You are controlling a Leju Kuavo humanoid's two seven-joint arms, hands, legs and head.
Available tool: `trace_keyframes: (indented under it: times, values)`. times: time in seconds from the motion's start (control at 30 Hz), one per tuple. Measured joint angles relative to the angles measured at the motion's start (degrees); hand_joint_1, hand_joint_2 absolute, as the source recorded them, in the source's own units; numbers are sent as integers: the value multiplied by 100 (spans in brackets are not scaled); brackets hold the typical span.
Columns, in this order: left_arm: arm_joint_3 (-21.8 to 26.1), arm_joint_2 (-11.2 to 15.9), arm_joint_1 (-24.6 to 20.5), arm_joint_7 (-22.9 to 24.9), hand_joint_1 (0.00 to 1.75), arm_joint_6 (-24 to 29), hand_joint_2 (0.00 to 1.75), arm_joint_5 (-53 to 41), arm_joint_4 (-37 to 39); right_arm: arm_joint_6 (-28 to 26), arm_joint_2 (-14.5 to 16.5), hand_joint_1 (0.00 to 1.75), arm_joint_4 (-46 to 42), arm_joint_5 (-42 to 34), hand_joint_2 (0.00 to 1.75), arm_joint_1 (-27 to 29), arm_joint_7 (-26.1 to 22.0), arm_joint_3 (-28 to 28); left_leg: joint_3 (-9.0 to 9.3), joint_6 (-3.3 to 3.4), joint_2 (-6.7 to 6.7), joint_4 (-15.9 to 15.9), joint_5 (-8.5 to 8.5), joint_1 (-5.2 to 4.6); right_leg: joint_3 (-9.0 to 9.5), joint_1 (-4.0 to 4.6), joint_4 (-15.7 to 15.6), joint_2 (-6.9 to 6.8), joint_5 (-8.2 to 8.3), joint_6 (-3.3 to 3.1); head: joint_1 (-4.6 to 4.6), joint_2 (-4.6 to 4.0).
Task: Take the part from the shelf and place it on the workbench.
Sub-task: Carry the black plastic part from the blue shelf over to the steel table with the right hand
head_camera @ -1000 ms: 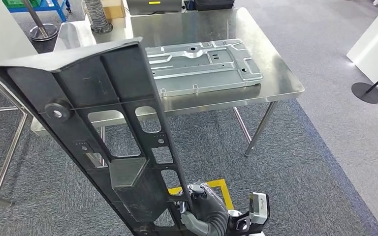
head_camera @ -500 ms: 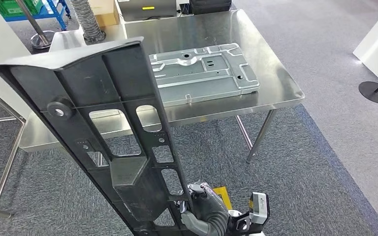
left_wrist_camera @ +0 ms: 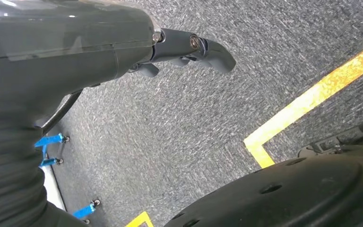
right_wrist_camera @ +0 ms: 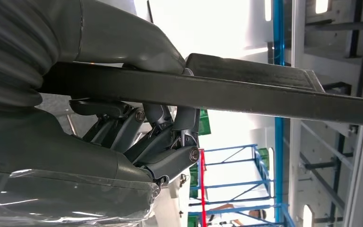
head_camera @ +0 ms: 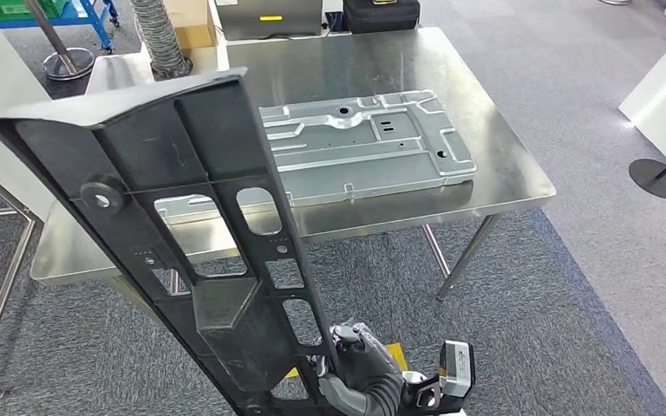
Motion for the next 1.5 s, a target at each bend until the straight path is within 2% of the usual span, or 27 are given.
trace_keyframes:
  times: [0.03, 0.1, 0.17, 0.27, 0.33, 0.37, 0.43, 0.47, 0.5, 0.53, 0.6, 0.67, 0.7, 0.8, 0.87, 0.97, 1.0, 1.03, 1.07, 1.13, 1.2, 1.23, 1.3, 1.37, 1.4, 1.47, 1.5]
  values:
    - [0, -1, 3, 1, 0, 0, 175, 0, 0, -2, 0, 175, 0, 2, 175, 2, 1, 0, 60, -4, -8, -1, -44, -2, -7, 3, -170, 0, 172, -17, 0, 0]
    - [0, -8, 13, 3, 0, -1, 175, -1, 1, -1, 0, 175, 0, 4, 175, 2, 1, 0, 204, -25, -19, -4, -144, -12, 198, 28, -932, -1, 726, -83, 0, 0]
    - [0, -15, 19, 7, 0, -1, 175, -1, 2, 1, -1, 175, -2, 4, 175, 4, 2, 0, 296, -71, -29, -16, -227, -27, 375, 70, -1494, -1, 980, -171, 2, 0]
    - [0, -13, 22, 9, 0, 2, 175, -3, 2, 2, 0, 175, -15, 4, 175, 10, 5, -2, 346, -155, -32, 27, -250, -45, 462, 65, -1648, 7, 990, -285, 6, 0]
    - [0, -5, 20, 8, 0, 3, 175, -3, 1, 1, 6, 175, -25, 5, 175, 5, 8, -4, 257, -198, -29, 282, -300, -44, 584, 28, -1714, 3, 979, -338, 4, 0]
    - [0, -1, 13, 8, 0, 3, 175, -3, 0, 1, 10, 175, -30, 6, 175, 3, 8, -5, 109, -225, -26, 554, -396, -38, 645, 15, -1738, 0, 959, -355, 3, 0]
    - [0, 3, -11, 6, 0, 4, 175, -2, 0, 1, 14, 175, -34, 9, 175, 3, 12, -6, -329, -293, -24, 1255, -685, -12, 732, 14, -1750, -7, 889, -375, 2, 0]
    - [0, 5, -25, 5, 0, 5, 175, -1, 0, 1, 14, 175, -34, 10, 175, 3, 14, -6, -536, -325, -22, 1516, -798, 3, 775, 13, -1750, -6, 847, -373, 2, 0]
    - [0, 7, -35, 5, 0, 6, 175, -1, 0, 1, 13, 175, -33, 12, 175, 4, 16, -6, -670, -347, -21, 1616, -820, 16, 827, 9, -1750, -2, 803, -366, 2, 0]
    - [0, 9, -40, 5, 0, 7, 175, -1, 0, 1, 14, 175, -33, 13, 175, 5, 18, -6, -712, -364, -19, 1526, -724, 30, 890, 1, -1749, 5, 755, -355, 2, 0]
    - [-1, 14, -30, 8, 0, 7, 175, -1, 1, 1, 14, 175, -33, 13, 175, 4, 18, -7, -555, -390, -8, 850, -195, 61, 1034, -19, -1747, 20, 643, -308, 2, 0]
    - [-1, 14, -16, 10, 0, 4, 175, 0, 1, 2, 14, 175, -34, 15, 175, -1, 20, -7, -392, -350, 11, 253, 147, 67, 1128, -22, -1723, 34, 535, -236, 3, 0]
    - [-1, 12, -13, 9, 0, 3, 175, 2, 1, 4, 15, 175, -36, 17, 175, -4, 23, -7, -362, -298, 15, 131, 199, 62, 1150, -17, -1714, 37, 496, -194, 3, 0]
    - [0, 1, -14, 8, 0, 0, 175, 5, 0, 16, 17, 175, -42, 22, 175, -19, 33, -7, -286, -136, -8, 105, 158, 55, 1183, -8, -1636, 33, 453, -92, 4, 0]
    - [0, -4, -9, 9, 0, 1, 175, 6, 0, 27, 16, 175, -45, 21, 175, -38, 38, -7, -199, -69, -12, 84, 114, 64, 998, -16, -1254, 18, 352, -44, 4, 0]
    - [0, -7, 0, 1, 0, 2, 175, 6, 0, 38, 15, 175, -40, 5, 175, -48, 67, -7, -115, -11, -13, 77, 16, 38, 281, -22, -217, 0, -28, -4, 4, 0]
    - [0, -8, 3, -8, 0, 2, 175, 7, 0, 39, 15, 175, -37, -5, 175, -48, 84, -7, -72, -4, -20, 77, -22, 22, 98, -19, -47, -1, -65, -16, 4, 0]
    - [0, -10, 6, -21, 0, 0, 175, 8, 0, 40, 15, 175, -33, -14, 175, -49, 101, -7, -16, 0, -30, 77, -65, 3, 11, -7, -76, -1, 21, -48, 4, 0]
    - [0, -14, 9, -37, 0, -3, 175, 9, 0, 39, 15, 175, -31, -21, 175, -50, 114, -7, 52, 2, -39, 76, -108, -19, 23, 13, -304, -1, 228, -98, 4, 0]
    - [-1, -33, 22, -78, 0, -31, 175, 13, 1, 36, 15, 175, -30, -32, 175, -55, 140, -8, 169, -8, -50, 73, -195, -50, 192, 96, -1037, 3, 788, -257, 3, 0]
    - [-1, -50, 37, -129, 0, -76, 175, 17, 2, 21, 16, 175, -38, -39, 175, -65, 184, -12, 219, -40, -53, 39, -249, -54, 291, 177, -1517, 16, 1080, -373, 10, 0]
    - [-2, -54, 43, -150, 0, -95, 175, 19, 2, 11, 17, 175, -43, -42, 175, -70, 209, -14, 244, -68, -55, 35, -240, -57, 302, 196, -1599, 25, 1097, -398, 12, 0]
    - [-2, -42, 50, -178, 0, -109, 175, 21, 0, -3, 25, 175, -52, -44, 175, -80, 248, -16, 293, -123, -56, 23, -233, -63, 411, 162, -1728, 31, 1132, -408, 14, 0]
    - [-2, -30, 50, -192, 0, -127, 175, 22, 0, -23, 36, 175, -59, -43, 175, -104, 277, -17, 240, -179, -52, 245, -356, -72, 555, 101, -1831, 26, 1126, -417, 14, 0]
    - [-2, -25, 45, -198, 0, -139, 175, 23, 0, -46, 39, 175, -68, -40, 175, -122, 298, -21, 97, -208, -47, 517, -497, -64, 603, 85, -1857, 20, 1118, -420, 14, 0]
    - [-1, -22, 29, -213, 0, -156, 175, 33, 0, -107, 38, 175, -88, -40, 175, -161, 341, -59, -334, -272, -46, 1211, -787, -35, 638, 65, -1862, 19, 1084, -422, 13, 0]
    - [-1, -22, 22, -218, 0, -157, 175, 38, 0, -137, 30, 175, -96, -51, 175, -182, 366, -102, -520, -306, -44, 1453, -847, -15, 655, 54, -1859, 21, 1064, -410, 12, 0]
